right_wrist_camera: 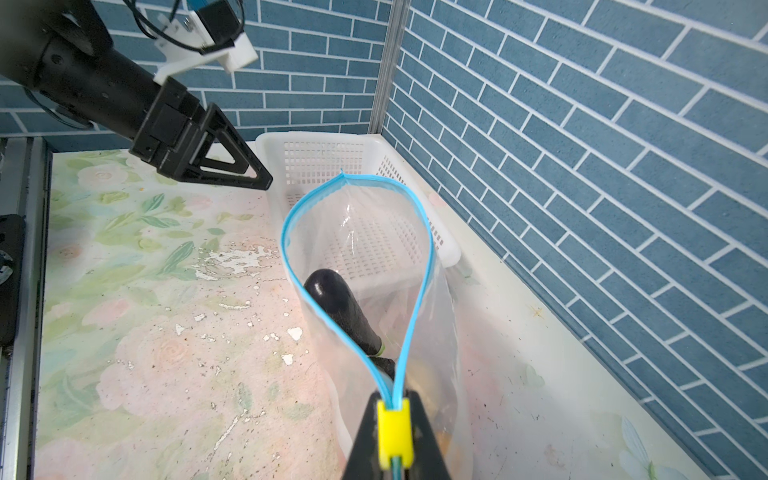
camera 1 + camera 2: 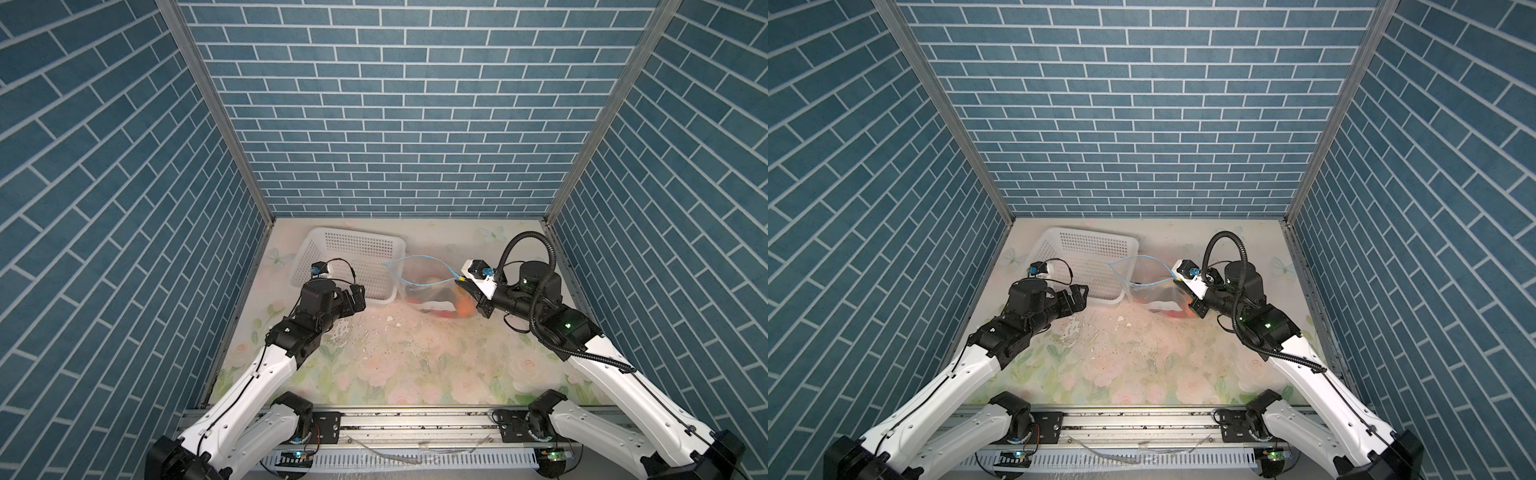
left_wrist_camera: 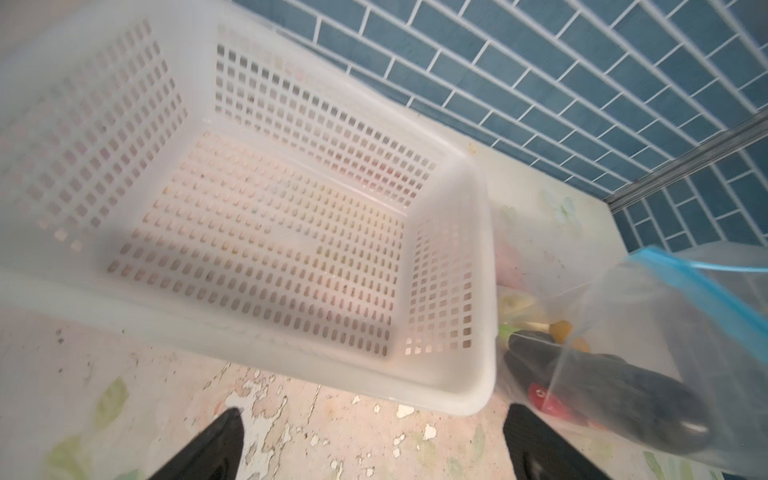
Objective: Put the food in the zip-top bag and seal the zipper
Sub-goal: 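Raise the open left gripper and swing it back past the basket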
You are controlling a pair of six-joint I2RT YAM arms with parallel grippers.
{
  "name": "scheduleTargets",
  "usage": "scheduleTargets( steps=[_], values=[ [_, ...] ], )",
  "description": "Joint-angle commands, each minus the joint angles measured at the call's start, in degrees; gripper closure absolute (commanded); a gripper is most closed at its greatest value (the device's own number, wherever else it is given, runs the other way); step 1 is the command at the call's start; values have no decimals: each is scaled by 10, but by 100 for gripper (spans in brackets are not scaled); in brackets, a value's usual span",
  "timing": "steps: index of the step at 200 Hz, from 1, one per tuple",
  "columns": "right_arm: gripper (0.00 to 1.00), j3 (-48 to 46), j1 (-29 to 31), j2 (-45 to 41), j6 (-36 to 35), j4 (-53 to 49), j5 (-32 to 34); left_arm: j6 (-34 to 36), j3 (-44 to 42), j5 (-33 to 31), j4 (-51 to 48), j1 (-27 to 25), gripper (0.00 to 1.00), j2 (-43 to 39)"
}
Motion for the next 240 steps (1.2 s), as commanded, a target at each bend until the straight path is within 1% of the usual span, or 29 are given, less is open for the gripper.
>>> scheduleTargets(
  steps=[1, 17, 41, 61, 74, 85, 104, 124, 164, 191, 224, 240],
  values=[
    [100, 12, -1, 0, -4, 24, -7, -39, 17, 22, -42, 24, 1, 28],
    [100, 12, -2, 1, -4, 24, -7, -55, 18, 62, -34, 42, 1, 48],
    [100, 12, -1, 3, -3, 26, -10, -67, 13, 97, 2, 54, 1, 74],
    [100, 14, 0, 6, -3, 27, -12, -84, 2, 133, 69, 60, 1, 94],
    [100, 16, -1, 7, -2, 28, -13, -96, -5, 171, 124, 61, 1, 107],
    [100, 17, -1, 7, -2, 28, -14, -106, -9, 185, 158, 62, 1, 117],
    [100, 19, -1, 8, -2, 28, -16, -103, -8, 186, 190, 62, 1, 136],
    [100, 19, -1, 6, -1, 28, -18, -95, 0, 180, 199, 67, 1, 161],
    [100, 18, -1, 0, 0, 26, -18, -88, 18, 194, 234, 81, 1, 222],
    [100, 18, -1, -2, 0, 25, -17, -75, 60, 211, 246, 91, 1, 263],
    [100, 18, -1, -3, -1, 24, -14, -73, 75, 217, 286, 100, 1, 300],
    [100, 21, -1, -1, -2, 24, -14, -69, 92, 219, 290, 105, 1, 321]
  ],
)
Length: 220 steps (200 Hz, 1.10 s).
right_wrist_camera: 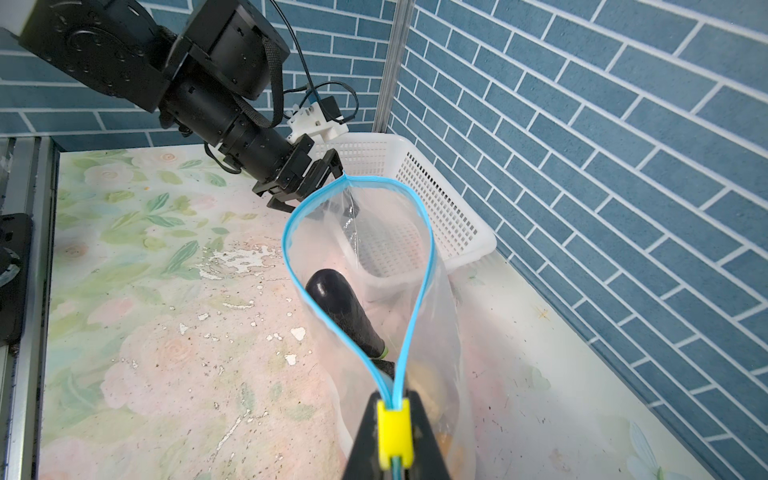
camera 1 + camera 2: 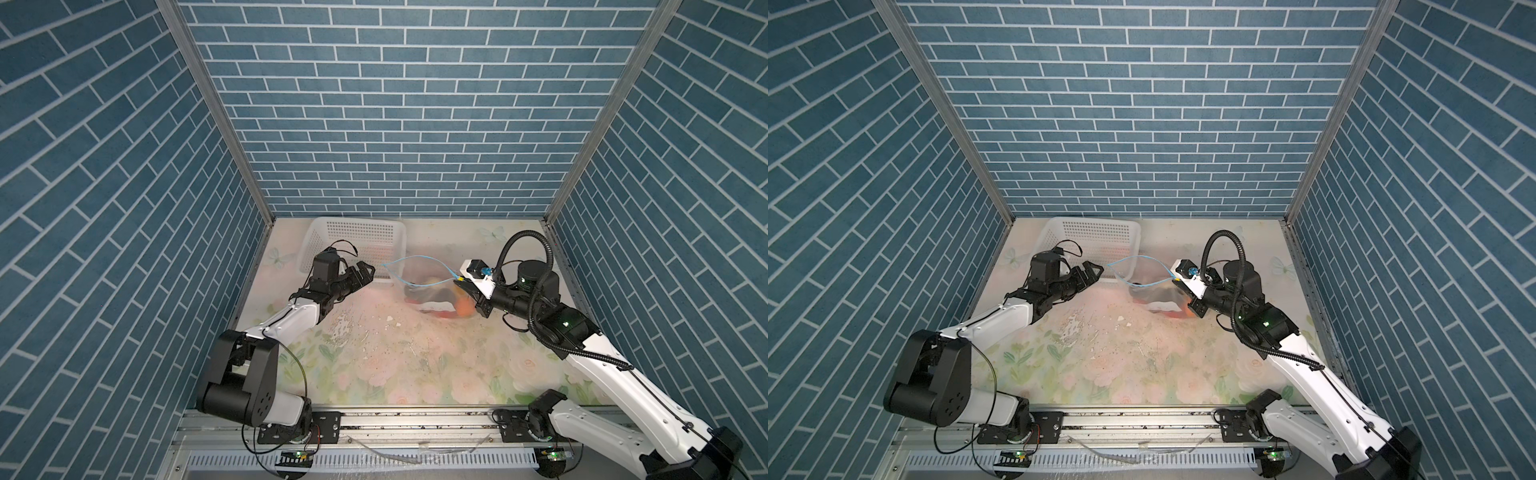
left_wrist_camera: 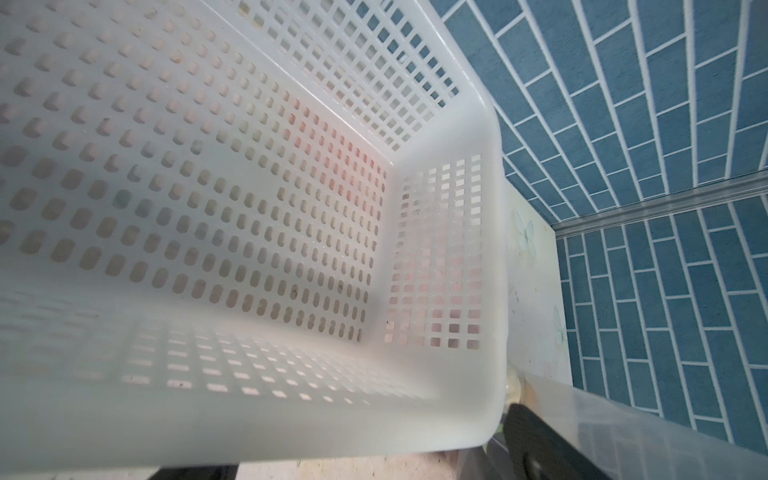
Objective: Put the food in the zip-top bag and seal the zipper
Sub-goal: 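Raise the open left gripper and swing it back past the basket, then grasp the zipper end farthest from the right gripper with the left gripper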
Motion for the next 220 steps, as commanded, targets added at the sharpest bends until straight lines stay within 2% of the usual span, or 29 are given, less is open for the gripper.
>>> scheduleTargets(
  steps=[1, 50, 78, 101, 120, 156, 191, 220],
  values=[
    [100, 21, -1, -8, -2, 20, -7, 17, 29, 9, 37, 9, 1, 25],
    [100, 20, -2, -9, -3, 17, -3, 16, 70, 27, 75, 18, 1, 87],
    [100, 22, -2, -8, -11, 12, -1, 50, 78, 42, 89, 19, 1, 91],
    [100, 25, -2, -10, -16, 12, 11, 85, 60, 49, 100, 19, 1, 61],
    [100, 24, -7, -10, -22, 17, 10, 127, 55, 53, 72, 20, 2, 28],
    [100, 35, -27, 9, -32, -13, -26, 211, 47, 78, 42, 20, 6, -25],
    [100, 54, -63, 21, -48, -36, -85, 282, 39, 124, 44, 23, 13, -88],
    [100, 73, -76, 36, -75, -57, -112, 363, 38, 189, 32, 23, 17, -123]
  ],
)
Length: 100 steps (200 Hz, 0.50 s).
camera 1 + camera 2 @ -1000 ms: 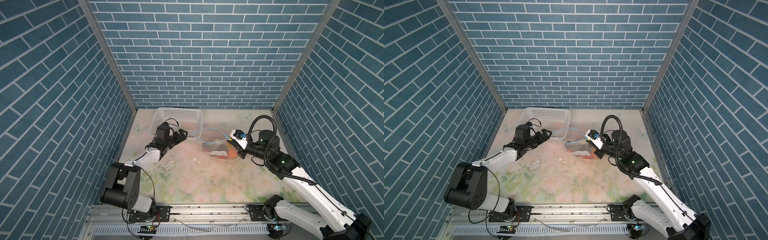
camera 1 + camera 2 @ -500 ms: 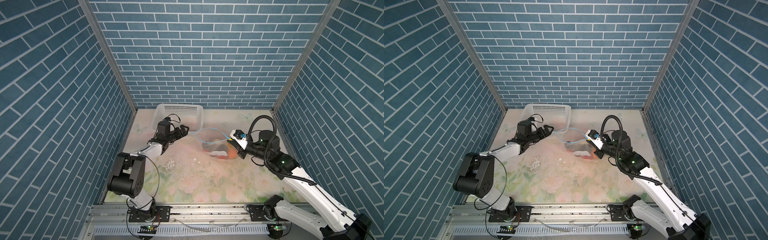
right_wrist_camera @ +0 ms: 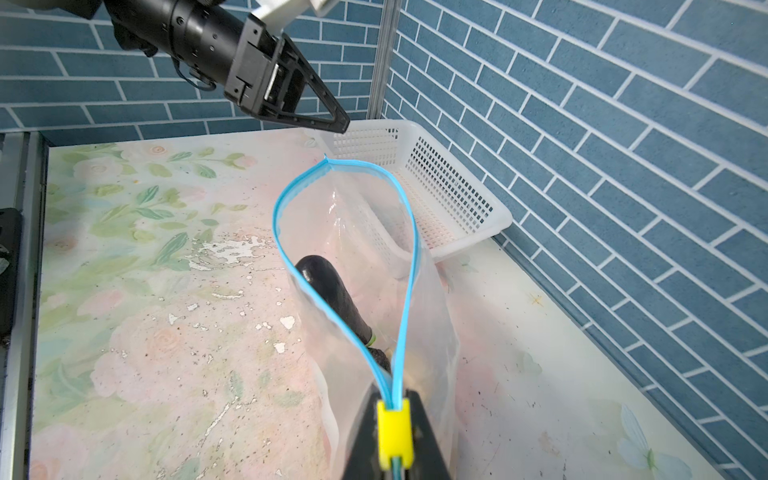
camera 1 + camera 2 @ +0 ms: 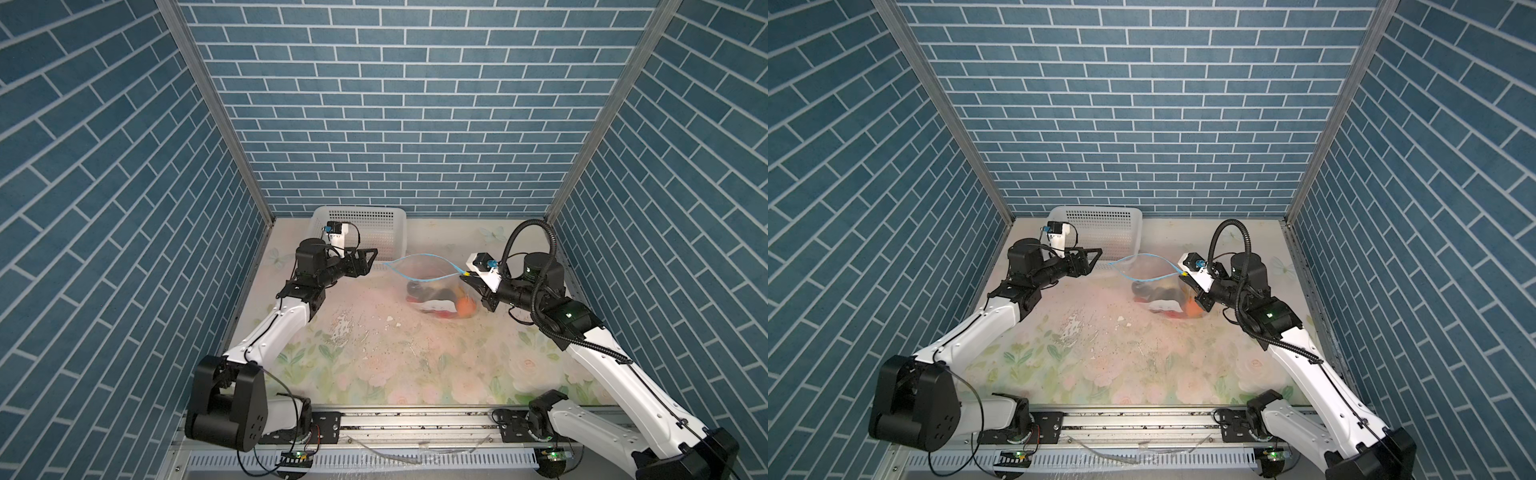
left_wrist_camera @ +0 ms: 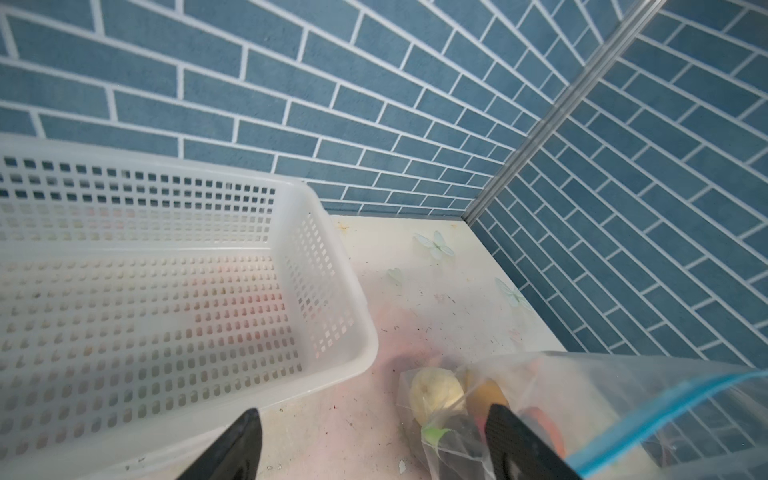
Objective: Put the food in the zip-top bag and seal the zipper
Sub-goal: 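Grasp the zipper end farthest from the right gripper with the left gripper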
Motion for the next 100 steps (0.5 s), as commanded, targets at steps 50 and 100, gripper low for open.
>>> scheduleTargets(
  steps=[50, 100],
  values=[
    [100, 74, -31, 35, -103, -90, -109, 158, -32, 193, 112, 4, 18, -24],
    [100, 81, -53, 37, -129, -115, -159, 220, 15, 284, 61, 7, 17, 15]
  ],
)
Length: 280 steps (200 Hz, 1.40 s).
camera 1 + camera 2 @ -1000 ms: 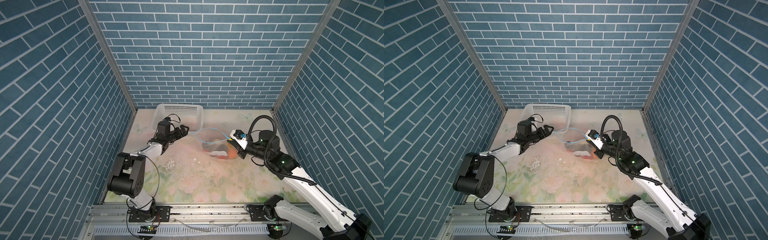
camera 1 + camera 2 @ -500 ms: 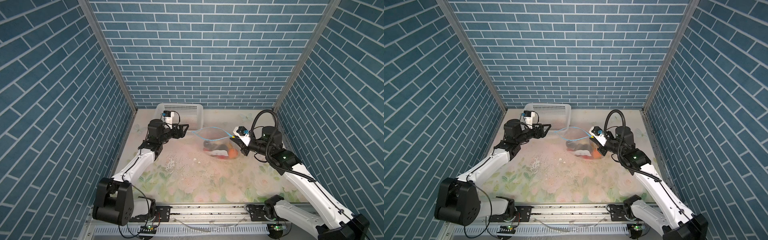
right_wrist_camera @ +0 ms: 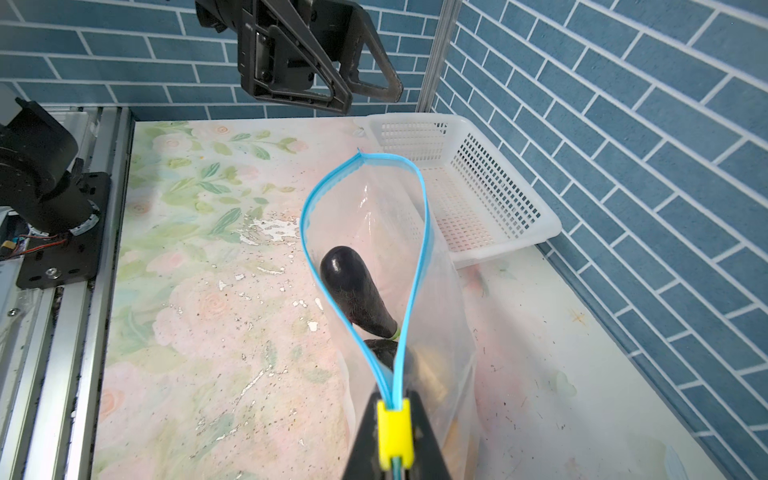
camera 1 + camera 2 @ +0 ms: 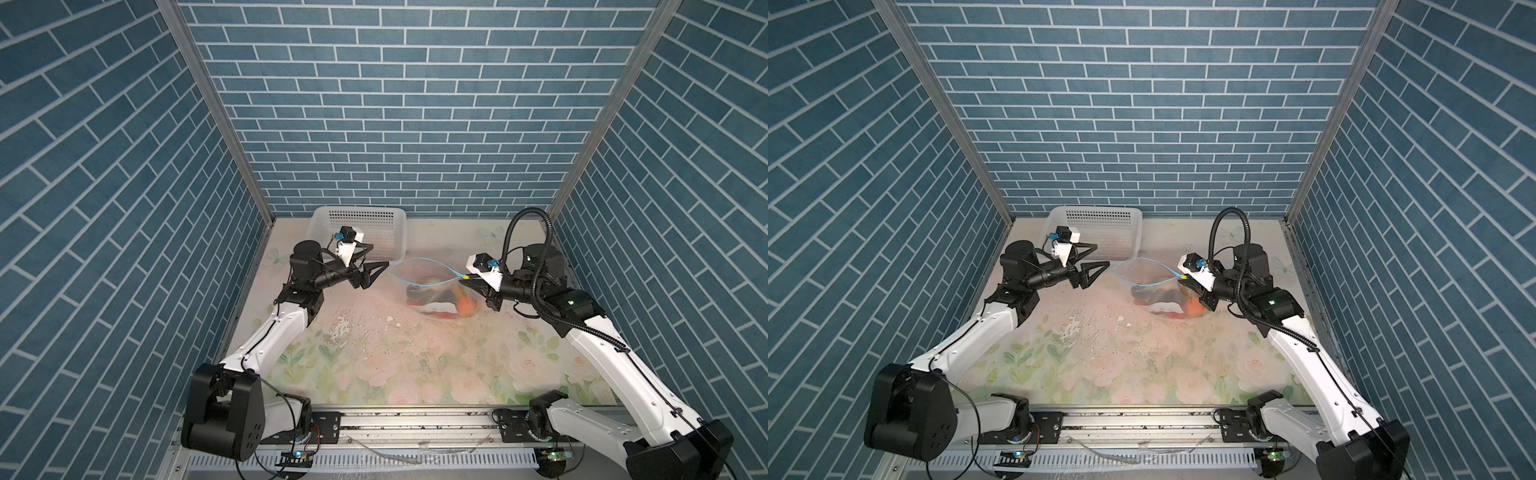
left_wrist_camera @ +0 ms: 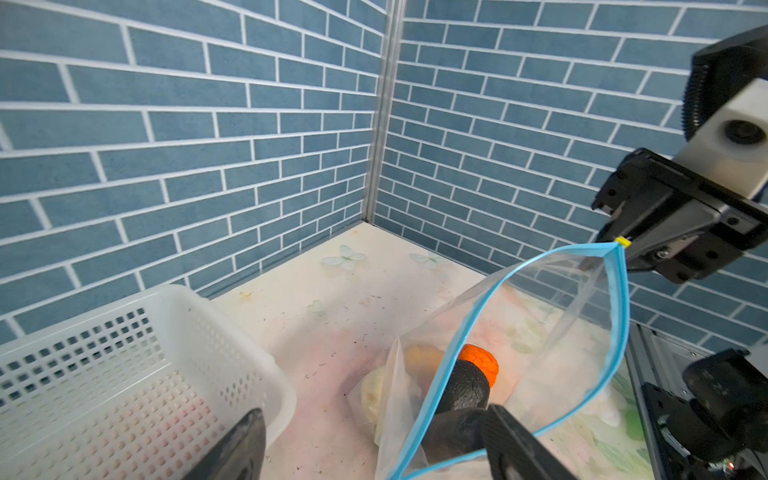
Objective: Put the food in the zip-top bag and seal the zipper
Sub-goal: 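Grasp the zipper end farthest from the right gripper with the left gripper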
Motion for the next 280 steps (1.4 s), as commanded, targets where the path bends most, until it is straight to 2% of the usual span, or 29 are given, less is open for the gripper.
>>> scheduleTargets(
  steps=[1, 69, 102, 129, 211, 251, 280],
  values=[
    [100, 36, -10, 1, -47, -31, -50, 59, 32, 69, -32, 5, 17, 11],
    [100, 53, -44, 9, -100, -84, -95, 198, 68, 137, -209, 6, 15, 8],
    [100, 60, -53, 19, -111, -90, -115, 216, 72, 154, -232, 3, 13, 9],
    [100, 64, -56, 26, -114, -91, -127, 210, 70, 137, -229, -6, 15, 23],
    [100, 70, -59, 36, -114, -99, -132, 233, 52, 121, -225, -29, 31, 44],
    [100, 71, -62, 41, -115, -99, -131, 244, 56, 121, -243, -29, 46, 47],
    [100, 72, -64, 43, -115, -101, -129, 253, 61, 115, -263, -29, 52, 50]
  ],
)
